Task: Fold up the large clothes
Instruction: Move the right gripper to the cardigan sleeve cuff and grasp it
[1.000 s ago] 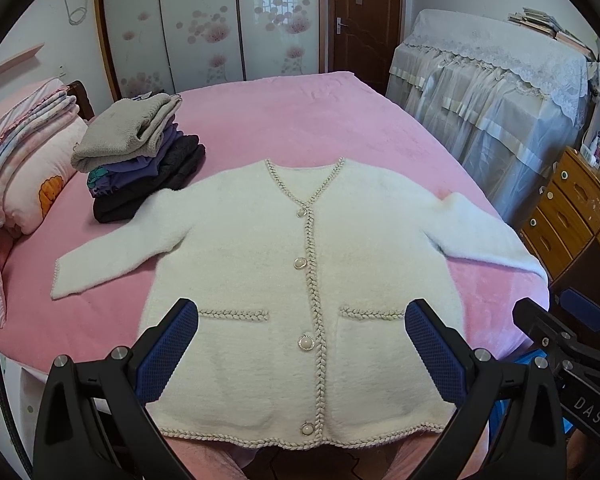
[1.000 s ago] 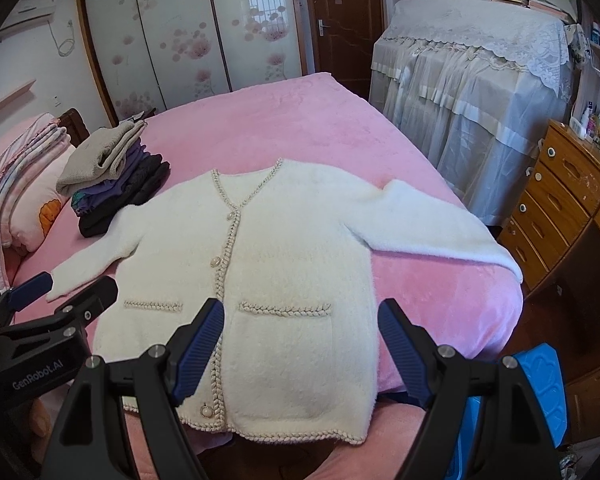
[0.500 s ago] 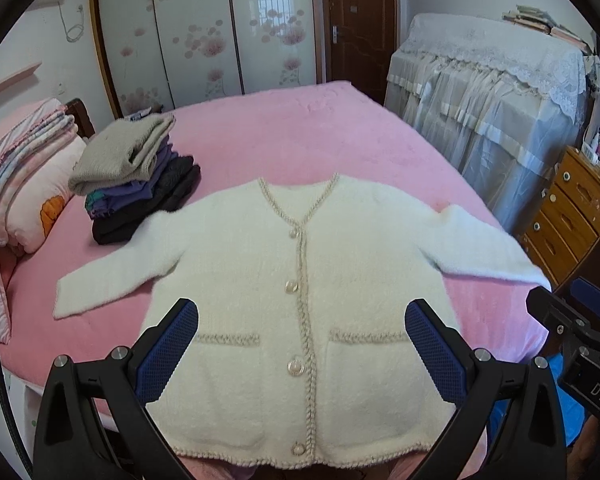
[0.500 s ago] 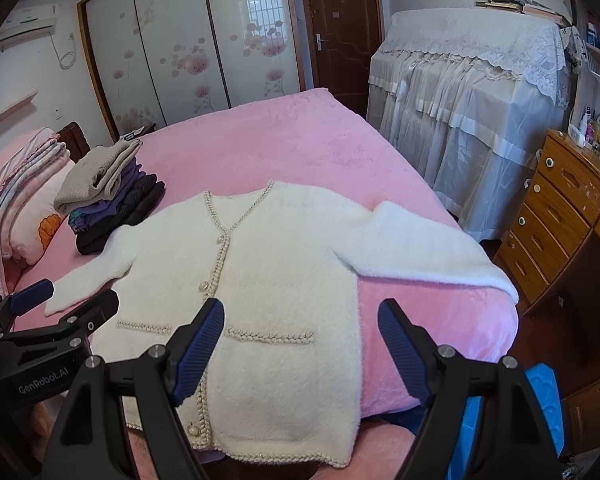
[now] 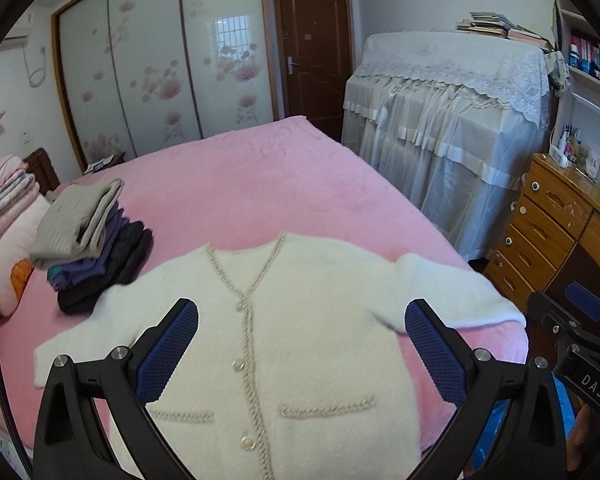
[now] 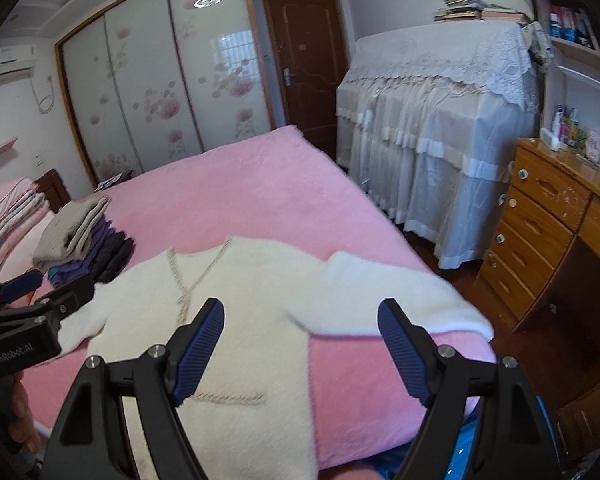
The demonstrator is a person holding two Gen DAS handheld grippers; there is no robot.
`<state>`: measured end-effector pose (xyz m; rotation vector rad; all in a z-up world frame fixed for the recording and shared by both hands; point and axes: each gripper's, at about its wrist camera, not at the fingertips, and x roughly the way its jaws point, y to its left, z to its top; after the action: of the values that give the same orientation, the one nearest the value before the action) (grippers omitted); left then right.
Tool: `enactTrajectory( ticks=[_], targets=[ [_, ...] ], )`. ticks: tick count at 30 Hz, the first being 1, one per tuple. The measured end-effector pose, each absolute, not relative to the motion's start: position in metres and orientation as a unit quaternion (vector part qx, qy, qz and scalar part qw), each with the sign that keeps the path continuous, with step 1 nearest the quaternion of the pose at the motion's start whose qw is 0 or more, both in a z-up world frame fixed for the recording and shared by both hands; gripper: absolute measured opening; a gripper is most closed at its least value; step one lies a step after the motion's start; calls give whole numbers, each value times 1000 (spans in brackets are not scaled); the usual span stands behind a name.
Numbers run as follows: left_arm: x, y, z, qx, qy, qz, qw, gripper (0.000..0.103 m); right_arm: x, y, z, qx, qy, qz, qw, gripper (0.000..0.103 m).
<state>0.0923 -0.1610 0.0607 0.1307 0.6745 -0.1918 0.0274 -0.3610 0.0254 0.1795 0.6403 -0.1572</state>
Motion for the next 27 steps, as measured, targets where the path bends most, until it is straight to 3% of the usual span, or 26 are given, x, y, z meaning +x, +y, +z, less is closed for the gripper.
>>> enactTrajectory(
  ticks=[10,27],
  targets=[
    [155,-240,23,83,308,-102,942,103,51,-453,-27,140,320,-151,925,80],
    [198,-319,-74,90,358,-122,921,103,75,-540,-159,288,398,-192,850,80]
  ],
)
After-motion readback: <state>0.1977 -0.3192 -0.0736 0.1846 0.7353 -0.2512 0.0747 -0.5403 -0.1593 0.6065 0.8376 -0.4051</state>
